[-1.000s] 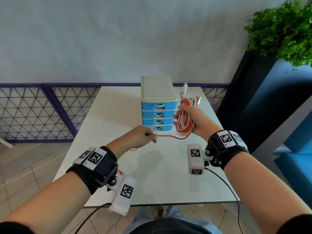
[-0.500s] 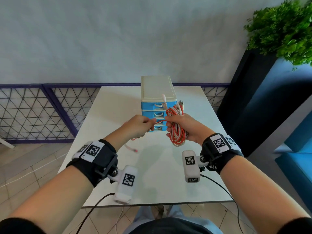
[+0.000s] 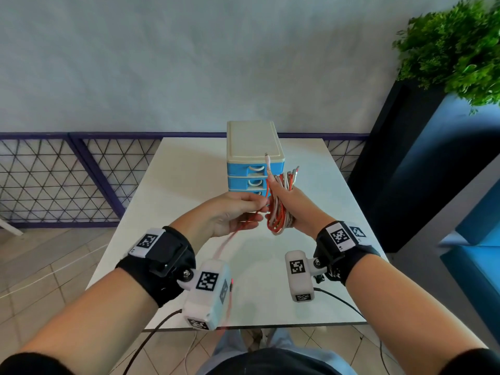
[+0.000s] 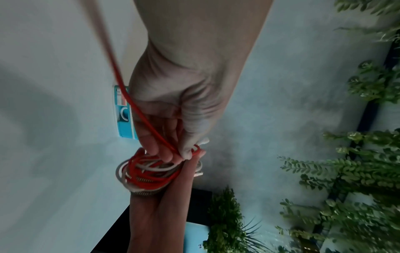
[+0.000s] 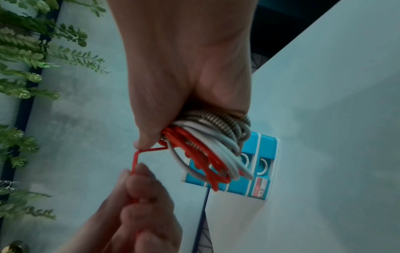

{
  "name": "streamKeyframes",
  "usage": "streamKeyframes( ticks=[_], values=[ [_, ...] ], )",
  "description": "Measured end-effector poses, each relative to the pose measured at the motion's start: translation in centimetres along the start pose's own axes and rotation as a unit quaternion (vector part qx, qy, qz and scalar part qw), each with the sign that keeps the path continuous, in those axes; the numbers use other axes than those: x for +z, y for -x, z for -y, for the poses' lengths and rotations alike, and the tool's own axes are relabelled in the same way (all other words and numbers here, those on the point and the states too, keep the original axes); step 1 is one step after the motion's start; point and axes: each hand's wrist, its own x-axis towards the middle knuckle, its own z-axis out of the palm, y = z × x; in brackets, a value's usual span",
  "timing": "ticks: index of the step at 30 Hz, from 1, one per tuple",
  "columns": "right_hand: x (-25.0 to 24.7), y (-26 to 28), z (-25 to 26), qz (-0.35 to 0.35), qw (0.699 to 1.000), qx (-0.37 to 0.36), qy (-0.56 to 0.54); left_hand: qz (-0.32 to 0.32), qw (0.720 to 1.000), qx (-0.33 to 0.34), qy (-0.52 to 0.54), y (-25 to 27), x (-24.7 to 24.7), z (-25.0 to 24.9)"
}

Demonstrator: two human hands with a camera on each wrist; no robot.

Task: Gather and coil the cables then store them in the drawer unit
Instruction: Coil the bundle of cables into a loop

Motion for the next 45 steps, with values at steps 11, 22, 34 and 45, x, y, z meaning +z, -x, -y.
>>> streamKeyframes(
  ticks=[11, 22, 34, 45],
  values=[
    [1.7, 0.2, 0.5, -0.017, 0.993, 0.025, -0.117, 0.014, 1.000, 0.003, -0.021, 0.3, 1.1, 0.7],
    [-3.6, -0.2, 2.9, -0.115, 0.946, 0.009, -0.303, 0.141, 0.959, -0.102, -0.225, 1.5, -2.5, 5.0],
    [-0.4, 0.6, 1.6, 0.082, 0.995, 0.054, -0.021, -0.150, 0.869, 0.216, -0.419, -1.0, -1.7, 0.3],
    [-0.1, 0.2, 0.4, 0.028, 0.997, 0.044, -0.064, -0.115, 0.939, 0.098, -0.310, -0.8, -3.2, 0.1]
  ],
)
